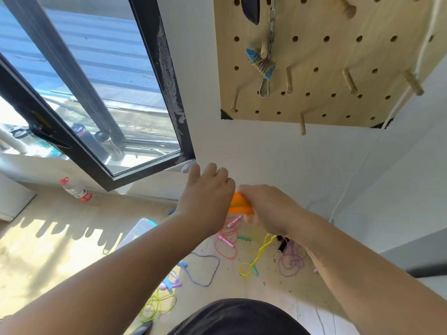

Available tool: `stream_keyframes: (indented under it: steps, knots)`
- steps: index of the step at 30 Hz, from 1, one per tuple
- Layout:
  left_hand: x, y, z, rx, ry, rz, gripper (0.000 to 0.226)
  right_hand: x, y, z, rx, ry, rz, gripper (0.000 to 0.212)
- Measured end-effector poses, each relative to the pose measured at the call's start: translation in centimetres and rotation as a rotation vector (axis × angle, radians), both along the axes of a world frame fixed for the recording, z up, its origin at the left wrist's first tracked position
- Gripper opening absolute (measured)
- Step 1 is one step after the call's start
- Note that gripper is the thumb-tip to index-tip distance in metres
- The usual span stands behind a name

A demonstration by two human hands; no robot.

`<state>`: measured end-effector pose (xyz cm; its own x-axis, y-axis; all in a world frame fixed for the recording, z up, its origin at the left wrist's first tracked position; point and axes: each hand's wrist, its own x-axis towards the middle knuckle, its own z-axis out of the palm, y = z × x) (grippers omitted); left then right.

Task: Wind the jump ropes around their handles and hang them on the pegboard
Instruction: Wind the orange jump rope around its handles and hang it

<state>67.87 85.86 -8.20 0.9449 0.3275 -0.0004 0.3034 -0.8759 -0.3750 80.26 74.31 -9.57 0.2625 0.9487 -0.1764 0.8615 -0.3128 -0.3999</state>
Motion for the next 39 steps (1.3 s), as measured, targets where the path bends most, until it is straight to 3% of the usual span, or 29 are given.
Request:
stream_keyframes:
  steps: [8, 10, 14, 18, 20, 22, 24, 28, 31, 34, 39]
  knots:
    - [0.1, 1.6, -1.2, 0.176, -0.284, -0.311, 0.012, 1.0, -0.7, 0.3, 0.036, 0.031, -0.046, 0.024]
    - [0.5, 1.7, -0.8, 0.097, -0.224, -0.34, 0.016, 1.1, -0.9, 0.1, 0.031, 0.024, -0.047, 0.024]
    - [1.2, 1.2, -0.2, -0.169, 0.088, -0.13, 0.032, 0.9, -0.9, -0.5, -0.006, 0.001, -0.027, 0.027]
    - [1.6, 0.9, -0.3, -0.313, 0.095, -0.03, 0.03, 0.9, -1.1, -0.7, 0.026, -0.098, -0.02, 0.025]
    - [1.7, 1.0, -0.3, -0.352, 0.097, 0.023, 0.027, 1.0, -1.3, -1.2, 0.062, -0.195, -0.034, 0.047]
    - [1.6, 1.2, -0.6, -0.38, 0.103, 0.073, 0.026, 1.3, -1.4, -1.3, 0.042, -0.267, -0.055, 0.084]
    - [1.3, 1.7, -0.8, -0.404, 0.1, 0.138, 0.027, 2.0, -1.9, -1.1, -0.032, -0.285, -0.086, 0.1]
    - [0.6, 2.5, -1.2, -0.459, 0.077, 0.246, 0.026, 3.1, -3.2, -1.2, -0.087, -0.215, -0.062, 0.071]
    - [0.6, 2.7, -1.0, -0.575, 0.006, 0.311, 0.024, 3.1, -3.6, -1.7, 0.101, -0.005, -0.039, 0.064]
    - [0.6, 2.5, -0.6, -0.73, -0.046, 0.325, 0.022, 3.6, -4.0, -2.3, 0.278, 0.058, -0.026, 0.04]
    - [0.0, 2.0, 0.3, -1.042, -0.037, 0.307, 0.023, 3.7, -5.0, -2.2, 0.381, 0.071, 0.009, 0.044]
